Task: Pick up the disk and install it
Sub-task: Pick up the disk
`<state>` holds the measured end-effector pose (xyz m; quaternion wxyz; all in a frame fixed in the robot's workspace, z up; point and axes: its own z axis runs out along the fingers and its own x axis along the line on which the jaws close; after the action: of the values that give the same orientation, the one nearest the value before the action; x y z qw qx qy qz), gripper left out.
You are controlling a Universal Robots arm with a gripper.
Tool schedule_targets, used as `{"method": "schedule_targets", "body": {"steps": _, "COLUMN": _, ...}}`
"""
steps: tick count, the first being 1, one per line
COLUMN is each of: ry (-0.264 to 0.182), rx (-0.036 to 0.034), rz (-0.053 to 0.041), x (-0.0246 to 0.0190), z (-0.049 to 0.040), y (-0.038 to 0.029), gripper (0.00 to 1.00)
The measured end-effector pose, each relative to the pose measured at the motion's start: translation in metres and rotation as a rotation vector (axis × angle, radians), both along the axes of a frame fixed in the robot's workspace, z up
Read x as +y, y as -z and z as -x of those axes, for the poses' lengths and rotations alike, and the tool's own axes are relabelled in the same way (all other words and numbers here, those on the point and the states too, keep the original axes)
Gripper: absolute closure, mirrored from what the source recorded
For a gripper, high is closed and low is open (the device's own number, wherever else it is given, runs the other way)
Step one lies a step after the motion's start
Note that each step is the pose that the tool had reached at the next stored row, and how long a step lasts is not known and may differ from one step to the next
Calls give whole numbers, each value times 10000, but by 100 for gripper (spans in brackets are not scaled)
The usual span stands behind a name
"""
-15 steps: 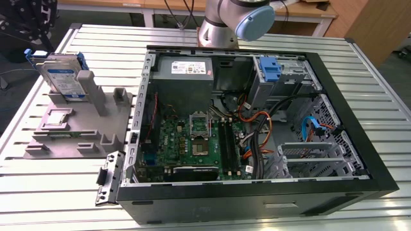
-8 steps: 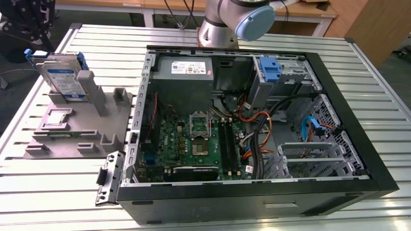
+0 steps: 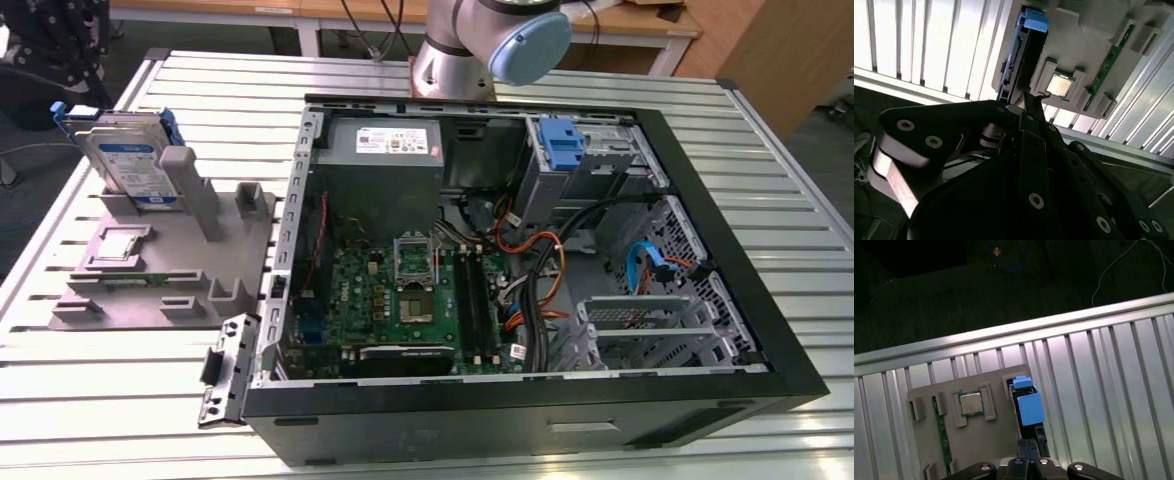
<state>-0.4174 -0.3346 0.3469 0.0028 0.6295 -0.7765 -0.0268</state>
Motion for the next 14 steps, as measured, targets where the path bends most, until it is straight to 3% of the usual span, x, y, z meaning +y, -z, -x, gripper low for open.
{"method": "schedule_targets", "body": {"steps": 14, "ry": -1819, "rx": -6, "rz": -79, "x": 0, "z": 0, "y": 17, "gripper": 90}}
